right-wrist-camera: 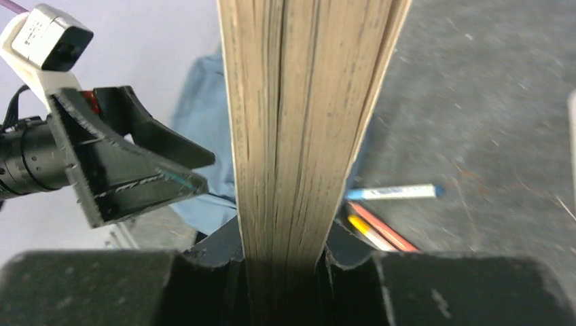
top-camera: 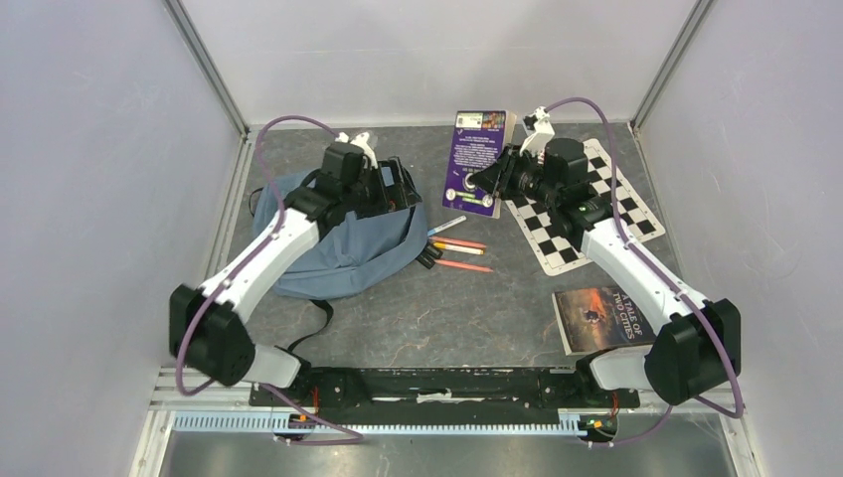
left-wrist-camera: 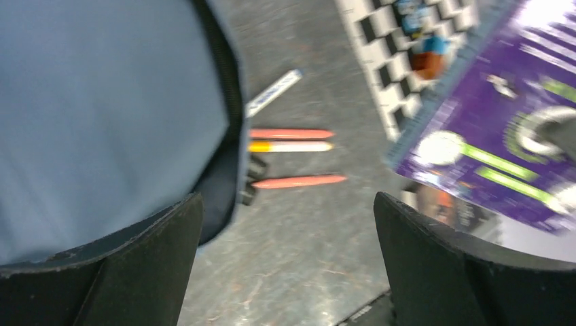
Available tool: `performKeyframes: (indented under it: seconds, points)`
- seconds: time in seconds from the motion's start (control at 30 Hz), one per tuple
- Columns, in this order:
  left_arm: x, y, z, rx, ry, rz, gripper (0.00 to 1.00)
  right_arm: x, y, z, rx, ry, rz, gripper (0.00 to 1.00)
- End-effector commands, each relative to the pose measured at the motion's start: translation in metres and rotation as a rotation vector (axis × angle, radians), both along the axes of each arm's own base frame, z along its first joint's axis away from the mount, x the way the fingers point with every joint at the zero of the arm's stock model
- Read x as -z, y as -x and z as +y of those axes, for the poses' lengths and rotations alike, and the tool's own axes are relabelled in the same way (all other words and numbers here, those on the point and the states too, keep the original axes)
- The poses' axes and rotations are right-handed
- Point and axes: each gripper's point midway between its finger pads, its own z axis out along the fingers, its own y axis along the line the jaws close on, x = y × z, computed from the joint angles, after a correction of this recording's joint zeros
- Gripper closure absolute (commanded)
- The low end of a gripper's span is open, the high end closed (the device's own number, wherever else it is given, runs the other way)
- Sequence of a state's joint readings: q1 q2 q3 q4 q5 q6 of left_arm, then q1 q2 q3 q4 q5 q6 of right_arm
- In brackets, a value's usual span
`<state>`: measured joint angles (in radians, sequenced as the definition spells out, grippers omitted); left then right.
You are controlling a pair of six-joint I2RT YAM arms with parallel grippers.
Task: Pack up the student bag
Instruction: Pick up the book from the center of the board, then place the book in the student bag.
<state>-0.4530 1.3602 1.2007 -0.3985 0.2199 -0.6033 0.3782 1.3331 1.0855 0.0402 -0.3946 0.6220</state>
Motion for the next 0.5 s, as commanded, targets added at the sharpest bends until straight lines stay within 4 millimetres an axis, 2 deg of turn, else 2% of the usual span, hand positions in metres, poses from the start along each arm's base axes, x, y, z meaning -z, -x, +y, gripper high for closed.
performKeyframes:
  seconds: [0.0, 0.17, 0.23, 0.47]
  points:
    - [0.045, -0.028, 0.022, -0.08, -0.215, 0.047, 0.0, -0.006, -0.002, -0.022, 0.073, 0.139, -0.066, 1.0]
    - [0.072, -0.055, 0.019, -0.099, -0.292, 0.089, 0.0, -0.002, -0.001, -0.022, 0.069, 0.138, -0.052, 1.0]
    - [0.081, -0.065, 0.024, -0.138, -0.337, 0.103, 0.0, -0.003, 0.0, -0.022, 0.067, 0.141, -0.051, 1.0]
    - [0.094, -0.085, 0.03, -0.208, -0.387, 0.107, 0.02, 0.001, 0.004, -0.026, 0.073, 0.163, -0.041, 1.0]
